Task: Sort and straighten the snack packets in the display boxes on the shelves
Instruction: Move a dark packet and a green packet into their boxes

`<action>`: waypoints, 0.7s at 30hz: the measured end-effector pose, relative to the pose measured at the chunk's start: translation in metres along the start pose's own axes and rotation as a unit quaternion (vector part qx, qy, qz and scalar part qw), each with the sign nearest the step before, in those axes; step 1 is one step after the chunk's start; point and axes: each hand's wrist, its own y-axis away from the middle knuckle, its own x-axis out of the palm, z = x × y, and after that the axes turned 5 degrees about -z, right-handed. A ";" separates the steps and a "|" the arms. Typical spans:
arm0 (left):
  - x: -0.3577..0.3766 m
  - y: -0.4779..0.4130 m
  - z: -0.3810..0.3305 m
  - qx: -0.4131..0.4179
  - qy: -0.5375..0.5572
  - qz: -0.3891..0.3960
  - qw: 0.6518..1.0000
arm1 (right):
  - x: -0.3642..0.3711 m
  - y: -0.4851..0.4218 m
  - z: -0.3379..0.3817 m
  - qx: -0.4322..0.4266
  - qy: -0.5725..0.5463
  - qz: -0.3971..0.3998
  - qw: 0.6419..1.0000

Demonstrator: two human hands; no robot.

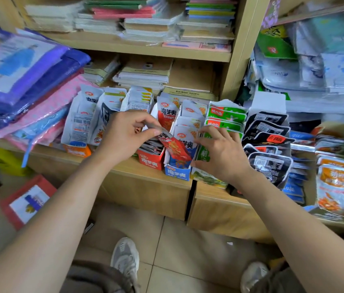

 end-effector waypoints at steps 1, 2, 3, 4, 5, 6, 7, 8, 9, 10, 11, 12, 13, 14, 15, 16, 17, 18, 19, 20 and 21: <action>-0.003 0.002 0.001 -0.009 0.013 -0.007 1.000 | 0.000 0.000 0.000 0.000 -0.001 0.004 1.000; -0.006 0.004 0.002 -0.018 0.025 -0.017 0.999 | -0.002 0.000 0.000 0.002 -0.007 0.008 1.000; -0.009 0.005 0.002 -0.025 0.036 -0.026 0.999 | -0.002 0.000 -0.001 0.008 -0.024 0.010 1.000; -0.011 0.007 0.003 -0.030 0.047 -0.037 0.998 | -0.005 0.000 -0.001 0.014 -0.059 0.005 0.998; -0.014 0.008 0.004 -0.036 0.060 -0.048 0.996 | -0.006 0.001 -0.002 0.024 -0.111 -0.005 0.993; -0.015 0.009 0.006 -0.042 0.073 -0.061 0.995 | -0.010 0.001 -0.002 0.035 -0.179 -0.020 0.983; -0.015 0.009 0.007 -0.052 0.086 -0.073 0.992 | -0.014 0.001 -0.002 0.053 -0.251 -0.032 0.966; -0.015 0.010 0.008 -0.065 0.097 -0.083 0.990 | -0.020 0.003 0.000 0.076 -0.317 -0.041 0.945; -0.015 0.010 0.008 -0.077 0.111 -0.089 0.987 | -0.026 0.004 0.002 0.093 -0.370 -0.046 0.923; -0.013 0.010 0.007 -0.087 0.122 -0.090 0.985 | -0.032 0.005 0.005 0.101 -0.411 -0.050 0.905; -0.011 0.010 0.005 -0.094 0.133 -0.086 0.983 | -0.035 0.006 0.007 0.104 -0.439 -0.052 0.891; -0.009 0.010 0.003 -0.098 0.142 -0.080 0.982 | -0.038 0.007 0.009 0.104 -0.454 -0.052 0.883; -0.007 0.011 0.000 -0.100 0.147 -0.072 0.981 | -0.038 0.008 0.011 0.102 -0.456 -0.050 0.883; -0.004 0.012 -0.004 -0.099 0.144 -0.064 0.983 | -0.039 0.008 0.013 0.097 -0.448 -0.044 0.888; -0.001 0.013 -0.007 -0.097 0.139 -0.055 0.984 | -0.037 0.009 0.015 0.088 -0.438 -0.035 0.894; 0.002 0.014 -0.010 -0.099 0.140 -0.047 0.984 | -0.036 0.009 0.017 0.075 -0.433 -0.026 0.898; 0.005 0.014 -0.012 -0.106 0.147 -0.041 0.983 | -0.035 0.009 0.019 0.065 -0.438 -0.018 0.897; 0.007 0.014 -0.015 -0.112 0.154 -0.038 0.981 | -0.036 0.008 0.021 0.058 -0.448 -0.012 0.892; 0.010 0.014 -0.017 -0.117 0.159 -0.042 0.979 | -0.036 0.006 0.023 0.056 -0.461 -0.006 0.886; 0.012 0.013 -0.020 -0.127 0.163 -0.047 0.977 | -0.037 0.005 0.024 0.059 -0.476 0.001 0.877; 0.014 0.013 -0.023 -0.141 0.167 -0.054 0.974 | -0.037 0.003 0.024 0.069 -0.497 0.008 0.865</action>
